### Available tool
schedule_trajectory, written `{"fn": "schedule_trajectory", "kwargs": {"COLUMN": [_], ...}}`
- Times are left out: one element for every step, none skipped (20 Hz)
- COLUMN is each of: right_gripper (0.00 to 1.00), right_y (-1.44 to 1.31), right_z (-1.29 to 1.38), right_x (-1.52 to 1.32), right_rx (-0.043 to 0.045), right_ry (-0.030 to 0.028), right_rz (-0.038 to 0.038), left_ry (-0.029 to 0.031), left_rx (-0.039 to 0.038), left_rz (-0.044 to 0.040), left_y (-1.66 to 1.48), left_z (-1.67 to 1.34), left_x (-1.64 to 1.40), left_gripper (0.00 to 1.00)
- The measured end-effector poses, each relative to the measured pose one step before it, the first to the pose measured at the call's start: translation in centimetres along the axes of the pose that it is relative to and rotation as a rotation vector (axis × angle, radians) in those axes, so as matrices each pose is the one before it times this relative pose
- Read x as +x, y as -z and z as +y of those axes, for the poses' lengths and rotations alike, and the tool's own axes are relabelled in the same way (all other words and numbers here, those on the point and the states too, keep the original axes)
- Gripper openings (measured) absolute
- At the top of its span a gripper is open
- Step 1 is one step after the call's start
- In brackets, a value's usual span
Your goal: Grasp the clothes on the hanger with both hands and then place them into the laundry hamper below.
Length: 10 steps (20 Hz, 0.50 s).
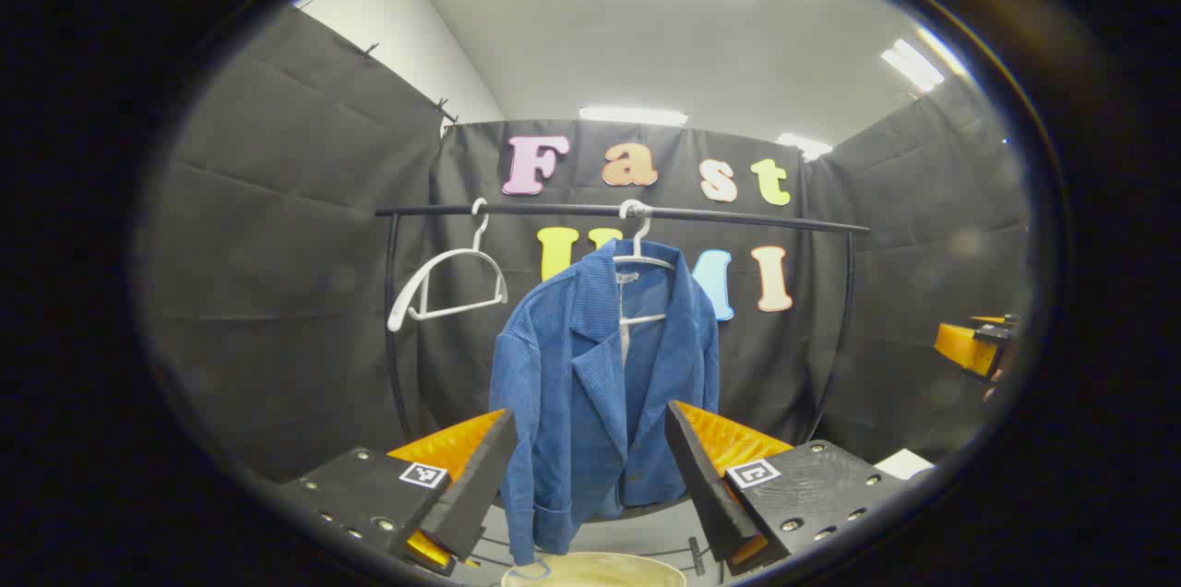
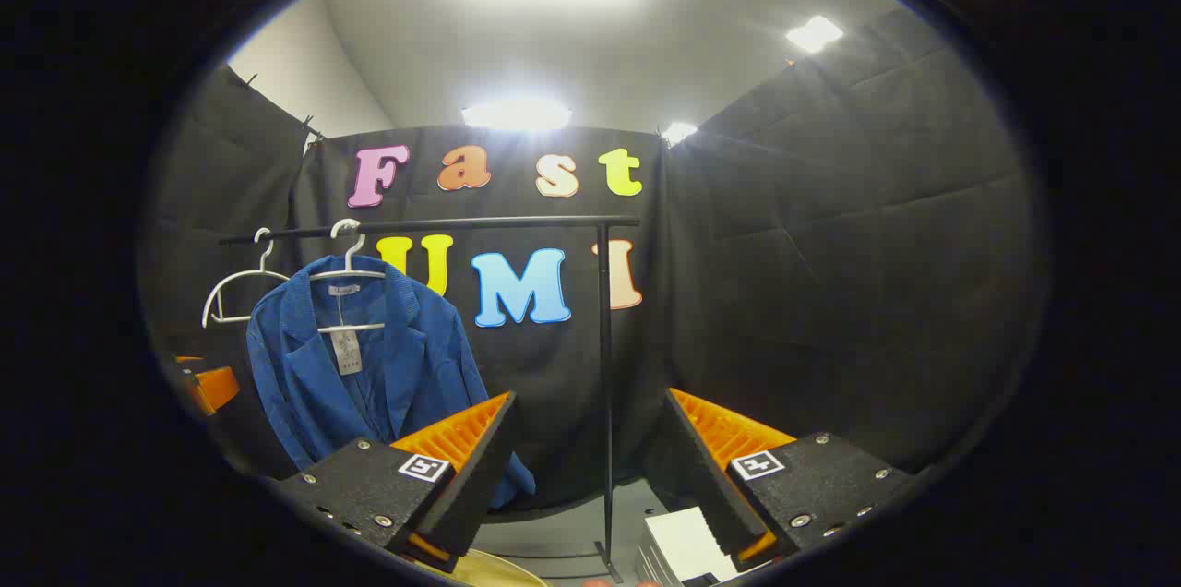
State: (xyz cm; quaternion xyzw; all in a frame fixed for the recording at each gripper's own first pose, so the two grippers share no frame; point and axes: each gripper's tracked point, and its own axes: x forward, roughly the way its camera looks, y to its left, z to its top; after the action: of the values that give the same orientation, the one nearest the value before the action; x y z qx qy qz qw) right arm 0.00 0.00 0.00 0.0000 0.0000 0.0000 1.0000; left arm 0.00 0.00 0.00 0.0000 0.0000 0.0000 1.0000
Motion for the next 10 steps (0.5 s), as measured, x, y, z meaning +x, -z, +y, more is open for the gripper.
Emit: {"fn": "schedule_trajectory", "kwargs": {"right_gripper": [0.95, 0.95, 0.95, 0.95, 0.95, 0.95, 0.95, 0.95, 0.95, 0.95], "right_y": [-0.102, -0.018, 0.269, 0.290, 0.264, 0.290, 0.428, 0.289, 0.190, 0.117], "right_z": [-0.018, 0.126, 0.173, 0.131, 0.171, 0.176, 0.009, 0.083, 0.107, 0.150], "right_x": [0.013, 0.099, 0.128, 0.111, 0.092, 0.105, 0.065, 0.060, -0.041, 0.018], "right_rx": [0.00153, 0.00091, 0.00055, 0.00008, 0.00013, 0.00051, 0.00009, 0.00029, 0.00141, 0.00048], "right_ry": [0.00648, 0.00206, -0.00017, -0.00134, -0.00204, -0.00222, 0.00119, 0.00000, -0.00239, -0.00272], "right_rz": [-0.00979, -0.00390, 0.00371, 0.00841, 0.00945, 0.00906, 0.00986, 0.00954, 0.00640, 0.00331], "left_ry": [0.00256, 0.00186, -0.00012, -0.00068, -0.00072, -0.00215, -0.00330, -0.00320, -0.00210, -0.00166], "left_rx": [0.00000, -0.00205, -0.00375, -0.00509, -0.00611, -0.00543, -0.00329, 0.00006, 0.00238, 0.00409], "left_rz": [0.00219, 0.00325, 0.00110, 0.00141, 0.00113, 0.00000, 0.00059, 0.00159, 0.00304, 0.00666], "left_y": [0.082, 0.109, 0.049, -0.007, 0.170, -0.048, 0.093, 0.100, 0.168, 0.210], "left_z": [0.128, 0.130, 0.180, 0.209, 0.178, 0.141, 0.172, 0.116, -0.017, -0.004], "left_x": [-0.384, -0.085, -0.301, -0.039, -0.053, 0.052, 0.153, 0.132, 0.183, 0.247], "left_gripper": [0.91, 0.91, 0.92, 0.96, 0.96, 0.96, 0.96, 0.94, 0.93, 0.92]}}
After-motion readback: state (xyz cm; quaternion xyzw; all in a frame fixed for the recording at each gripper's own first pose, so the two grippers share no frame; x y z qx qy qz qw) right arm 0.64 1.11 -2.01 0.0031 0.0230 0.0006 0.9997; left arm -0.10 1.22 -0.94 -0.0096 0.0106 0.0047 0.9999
